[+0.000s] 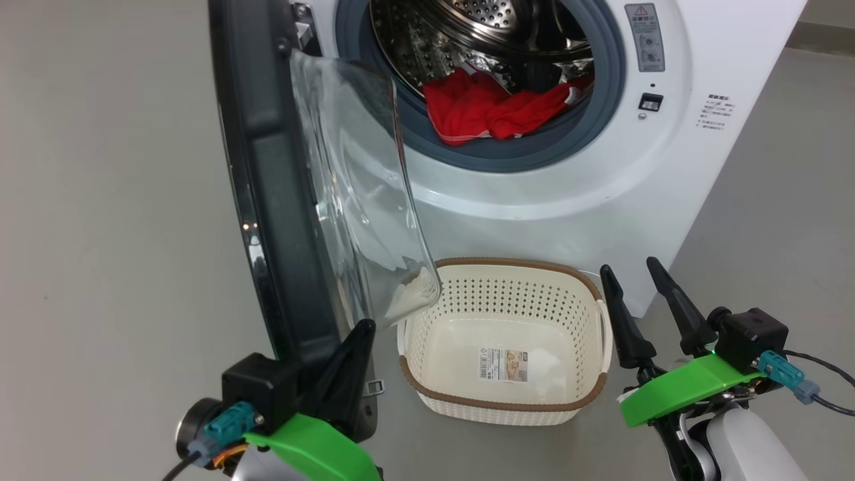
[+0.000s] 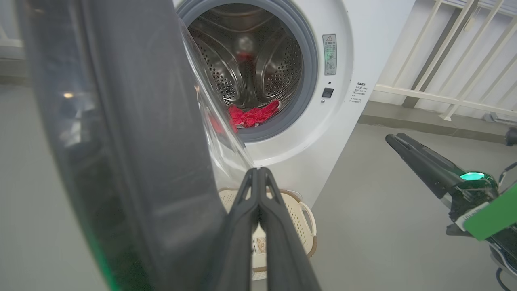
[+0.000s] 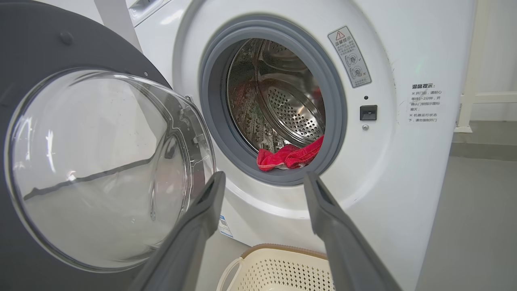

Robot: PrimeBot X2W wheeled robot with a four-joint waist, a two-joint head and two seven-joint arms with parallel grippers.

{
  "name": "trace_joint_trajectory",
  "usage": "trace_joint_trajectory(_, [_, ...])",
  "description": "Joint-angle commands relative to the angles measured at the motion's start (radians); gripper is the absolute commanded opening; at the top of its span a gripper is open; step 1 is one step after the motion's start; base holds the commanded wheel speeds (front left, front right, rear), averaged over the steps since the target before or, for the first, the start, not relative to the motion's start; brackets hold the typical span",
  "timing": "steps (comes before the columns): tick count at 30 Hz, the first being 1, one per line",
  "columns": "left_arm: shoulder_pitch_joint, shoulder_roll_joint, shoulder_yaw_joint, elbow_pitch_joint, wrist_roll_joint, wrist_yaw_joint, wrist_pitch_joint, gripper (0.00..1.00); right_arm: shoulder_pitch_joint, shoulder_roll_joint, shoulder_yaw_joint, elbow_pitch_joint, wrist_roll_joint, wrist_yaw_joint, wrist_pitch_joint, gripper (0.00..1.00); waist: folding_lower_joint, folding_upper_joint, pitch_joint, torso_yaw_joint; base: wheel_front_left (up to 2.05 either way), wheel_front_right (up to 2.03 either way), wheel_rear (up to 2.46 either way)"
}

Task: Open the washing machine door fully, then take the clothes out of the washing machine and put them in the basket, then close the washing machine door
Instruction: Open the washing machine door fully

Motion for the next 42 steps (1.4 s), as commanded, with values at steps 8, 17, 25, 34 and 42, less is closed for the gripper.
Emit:
trace_joint_trajectory(8, [0.007,0.021,0.079,-0.038,0.010,0.037,-0.018,0.00,-0.023,0.003,0.014,-0.021,-0.002,0.006,-0.006,1.00,0.0000,0.0000,-0.005,0.028,0.00,0.00,0.00])
trace_joint_trajectory(17, [0.026,0.047,0.142,-0.035,0.028,0.090,-0.036,0.00,-0.014,0.003,0.012,-0.021,-0.008,0.006,-0.006,1.00,0.0000,0.0000,-0.008,0.050,0.00,0.00,0.00])
trace_joint_trajectory(25, [0.039,0.073,0.220,-0.020,0.027,0.136,-0.059,0.00,-0.016,0.003,0.016,-0.017,-0.022,0.006,-0.006,1.00,0.0000,0.0000,0.016,0.061,0.00,0.00,0.00])
trace_joint_trajectory(34, [0.048,0.089,0.302,0.024,0.013,0.176,-0.098,0.00,-0.026,0.003,0.013,-0.008,-0.047,0.006,-0.006,1.00,0.0000,0.0000,0.043,0.060,0.00,0.00,0.00])
trace_joint_trajectory(42, [0.043,0.092,0.379,0.100,-0.012,0.196,-0.188,0.00,-0.028,0.003,0.008,-0.001,-0.067,0.006,-0.006,1.00,0.0000,0.0000,0.060,0.059,0.00,0.00,0.00])
